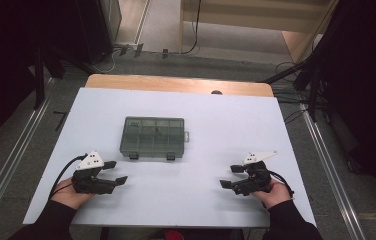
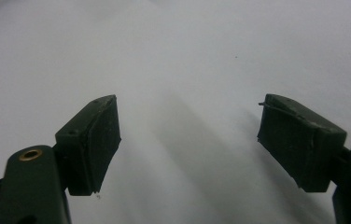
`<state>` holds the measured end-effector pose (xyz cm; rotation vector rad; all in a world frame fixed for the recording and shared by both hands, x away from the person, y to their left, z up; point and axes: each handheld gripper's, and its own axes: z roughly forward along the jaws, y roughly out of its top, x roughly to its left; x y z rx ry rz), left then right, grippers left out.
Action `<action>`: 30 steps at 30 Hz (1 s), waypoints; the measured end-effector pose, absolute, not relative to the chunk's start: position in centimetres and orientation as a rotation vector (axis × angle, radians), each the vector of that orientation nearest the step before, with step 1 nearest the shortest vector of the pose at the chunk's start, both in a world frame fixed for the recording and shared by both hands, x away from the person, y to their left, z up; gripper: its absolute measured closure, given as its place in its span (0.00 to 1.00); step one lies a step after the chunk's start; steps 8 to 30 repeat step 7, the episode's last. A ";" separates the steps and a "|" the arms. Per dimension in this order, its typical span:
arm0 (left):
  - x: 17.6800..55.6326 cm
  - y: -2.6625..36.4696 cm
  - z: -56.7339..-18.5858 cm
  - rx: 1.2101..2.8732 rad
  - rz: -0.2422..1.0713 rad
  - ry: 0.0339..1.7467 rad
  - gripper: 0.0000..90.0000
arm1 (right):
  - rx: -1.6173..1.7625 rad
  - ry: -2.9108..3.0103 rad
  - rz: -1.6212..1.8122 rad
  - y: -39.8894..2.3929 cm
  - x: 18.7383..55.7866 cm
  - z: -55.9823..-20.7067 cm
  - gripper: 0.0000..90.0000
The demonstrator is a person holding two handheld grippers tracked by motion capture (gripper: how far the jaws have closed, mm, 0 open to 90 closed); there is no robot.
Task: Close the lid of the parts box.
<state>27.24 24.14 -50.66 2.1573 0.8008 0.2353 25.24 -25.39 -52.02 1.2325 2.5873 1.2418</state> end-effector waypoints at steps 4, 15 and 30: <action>27.2 24.1 -50.7 2.157 0.235 0.804 0.31 | 1.233 2.590 1.238 -25.4 25.3 -52.1 0.24; 27.2 24.2 -50.6 2.153 0.241 0.807 0.31 | 1.232 2.590 1.237 -25.4 25.3 -52.1 0.24; 27.2 24.2 -50.6 2.153 0.241 0.807 0.31 | 1.232 2.590 1.237 -25.4 25.3 -52.1 0.24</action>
